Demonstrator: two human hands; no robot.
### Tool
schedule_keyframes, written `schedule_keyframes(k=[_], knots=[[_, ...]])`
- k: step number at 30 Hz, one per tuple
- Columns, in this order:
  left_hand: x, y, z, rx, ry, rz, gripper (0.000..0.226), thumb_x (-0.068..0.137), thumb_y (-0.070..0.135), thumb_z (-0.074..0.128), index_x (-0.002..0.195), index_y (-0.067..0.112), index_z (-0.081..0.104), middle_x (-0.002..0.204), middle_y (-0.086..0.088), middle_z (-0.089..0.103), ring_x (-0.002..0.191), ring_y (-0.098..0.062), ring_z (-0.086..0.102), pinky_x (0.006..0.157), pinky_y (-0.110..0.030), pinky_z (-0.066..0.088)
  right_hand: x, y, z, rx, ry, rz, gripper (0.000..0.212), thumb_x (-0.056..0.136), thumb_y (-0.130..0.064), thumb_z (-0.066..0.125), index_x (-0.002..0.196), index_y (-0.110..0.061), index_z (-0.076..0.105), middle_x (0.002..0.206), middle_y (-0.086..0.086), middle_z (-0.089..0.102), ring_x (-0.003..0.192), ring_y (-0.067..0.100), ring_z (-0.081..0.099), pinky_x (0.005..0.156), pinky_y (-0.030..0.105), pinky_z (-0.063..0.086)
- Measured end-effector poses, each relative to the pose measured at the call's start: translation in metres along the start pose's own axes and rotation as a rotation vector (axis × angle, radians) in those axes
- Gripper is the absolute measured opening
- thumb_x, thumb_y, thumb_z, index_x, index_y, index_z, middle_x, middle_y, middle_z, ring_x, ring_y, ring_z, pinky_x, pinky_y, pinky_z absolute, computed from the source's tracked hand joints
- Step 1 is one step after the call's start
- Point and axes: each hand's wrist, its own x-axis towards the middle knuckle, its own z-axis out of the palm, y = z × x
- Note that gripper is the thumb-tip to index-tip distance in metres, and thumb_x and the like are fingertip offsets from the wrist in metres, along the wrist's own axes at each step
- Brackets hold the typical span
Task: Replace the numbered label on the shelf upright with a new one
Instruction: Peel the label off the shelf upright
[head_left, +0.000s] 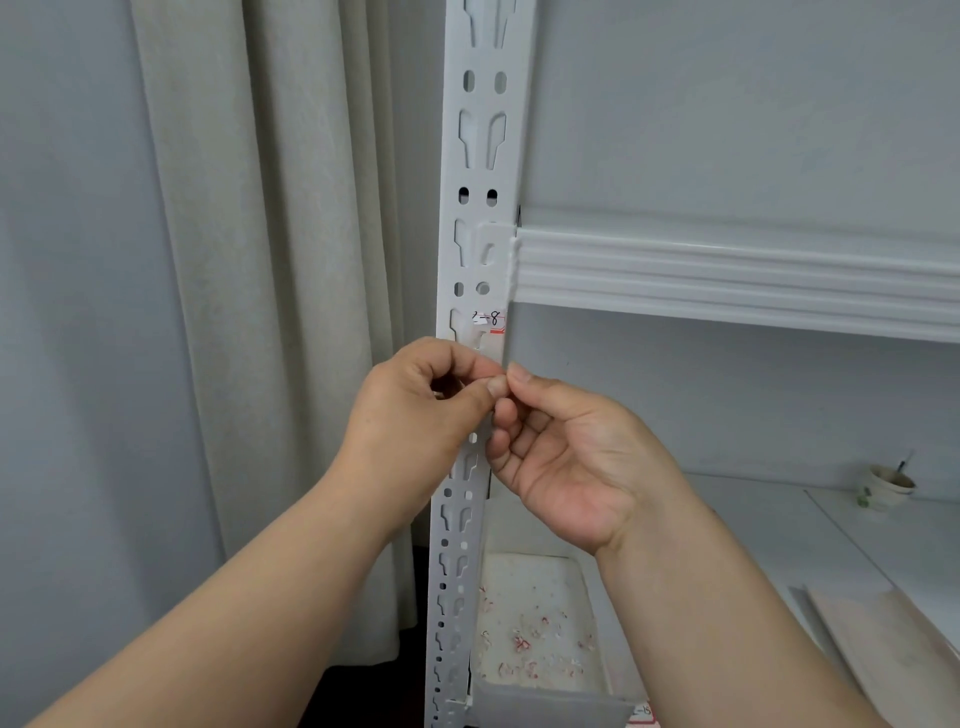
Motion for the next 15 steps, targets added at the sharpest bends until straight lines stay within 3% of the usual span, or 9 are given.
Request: schedule_keyframes(k=[3, 7, 15], knots=[[0.002, 0.002, -0.004, -0.044, -0.090, -0.051, 0.021, 0.080, 0.006, 0.076, 0.070, 0.024, 0.071, 0.074, 0.005, 0.071, 0.075, -0.009, 0.065, 0.074, -0.024, 0.052, -0.001, -0.003, 0.001, -0.024, 0.049, 0.018, 0.009, 0.084, -0.004, 0.061, 0.079, -0.005, 0.069, 0.062, 0.000, 0.063, 0.050, 0.004, 0.055, 0.053, 0.018, 0.044], [0.007, 0.004, -0.009, -0.236, -0.179, -0.180, 0.031, 0.078, -0.004, 0.073, 0.064, 0.023, 0.072, 0.067, 0.001, 0.068, 0.070, -0.012, 0.062, 0.072, -0.026, 0.048, -0.002, -0.004, 0.005, -0.023, 0.074, 0.030, 0.020, 0.083, 0.000, 0.061, 0.065, -0.008, 0.067, 0.058, 0.000, 0.061, 0.051, 0.005, 0.052, 0.054, 0.018, 0.041], [0.008, 0.007, -0.016, -0.324, -0.205, -0.229, 0.021, 0.075, -0.002, 0.071, 0.067, 0.017, 0.073, 0.065, 0.000, 0.068, 0.061, -0.009, 0.063, 0.063, -0.019, 0.052, 0.000, -0.003, 0.007, -0.025, 0.049, 0.031, 0.015, 0.084, 0.001, 0.059, 0.080, -0.013, 0.058, 0.058, -0.001, 0.061, 0.048, 0.006, 0.053, 0.056, 0.020, 0.041]])
